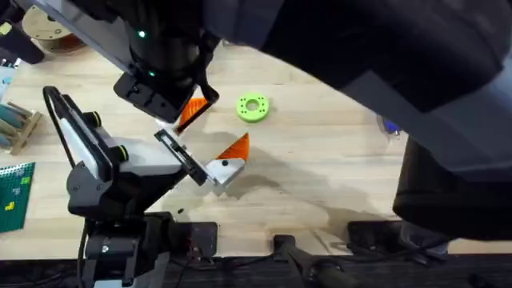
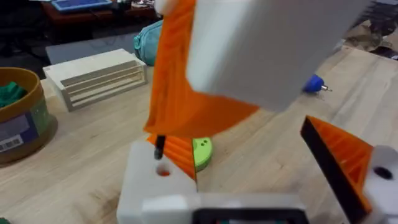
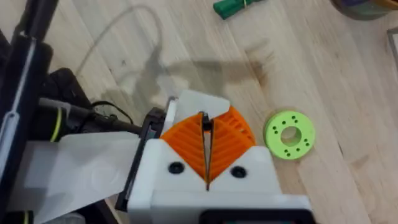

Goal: Pick up the gripper from the table and insert it into the empty holder that is missing its gripper. Then pick up a screw, insert it into the mounting hole, and use the screwdriver to tighten it. Finally, clean up the table by picking up the vegetable and placing it into the bucket.

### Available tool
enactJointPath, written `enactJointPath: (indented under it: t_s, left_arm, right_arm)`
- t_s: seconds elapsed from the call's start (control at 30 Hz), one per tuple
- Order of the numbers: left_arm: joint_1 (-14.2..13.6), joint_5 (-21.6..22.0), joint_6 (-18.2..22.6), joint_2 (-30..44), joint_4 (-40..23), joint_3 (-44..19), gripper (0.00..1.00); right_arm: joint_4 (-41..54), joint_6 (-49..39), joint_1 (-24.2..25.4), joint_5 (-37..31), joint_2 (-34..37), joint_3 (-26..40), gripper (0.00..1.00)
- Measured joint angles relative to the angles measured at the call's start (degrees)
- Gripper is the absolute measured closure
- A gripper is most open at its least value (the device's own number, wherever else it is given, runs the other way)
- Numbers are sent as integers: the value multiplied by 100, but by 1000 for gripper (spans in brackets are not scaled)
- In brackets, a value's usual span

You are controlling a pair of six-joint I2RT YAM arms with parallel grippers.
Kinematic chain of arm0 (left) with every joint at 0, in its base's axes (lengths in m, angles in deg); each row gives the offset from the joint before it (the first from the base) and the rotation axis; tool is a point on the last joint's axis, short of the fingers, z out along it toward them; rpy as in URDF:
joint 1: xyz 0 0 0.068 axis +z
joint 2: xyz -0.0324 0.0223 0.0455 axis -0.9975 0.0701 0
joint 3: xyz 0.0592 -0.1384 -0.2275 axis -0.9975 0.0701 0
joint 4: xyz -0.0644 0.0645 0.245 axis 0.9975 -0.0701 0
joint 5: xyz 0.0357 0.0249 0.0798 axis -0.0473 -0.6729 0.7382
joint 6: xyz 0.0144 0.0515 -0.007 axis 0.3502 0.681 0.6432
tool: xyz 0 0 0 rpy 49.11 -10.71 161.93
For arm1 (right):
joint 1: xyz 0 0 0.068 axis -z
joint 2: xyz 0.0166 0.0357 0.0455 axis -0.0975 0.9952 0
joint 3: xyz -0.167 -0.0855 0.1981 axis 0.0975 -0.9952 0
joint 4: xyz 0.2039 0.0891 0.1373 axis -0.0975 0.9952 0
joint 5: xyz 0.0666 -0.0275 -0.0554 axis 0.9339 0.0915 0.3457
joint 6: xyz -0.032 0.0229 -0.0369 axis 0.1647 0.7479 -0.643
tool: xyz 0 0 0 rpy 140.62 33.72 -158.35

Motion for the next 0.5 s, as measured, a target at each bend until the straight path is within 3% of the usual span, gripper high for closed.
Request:
enactJointPath:
  t_s: [0.5]
  left_arm:
    - [0,0,0,0,0,0,15]
  right_arm:
    - [21,0,1,100,4,0,996]
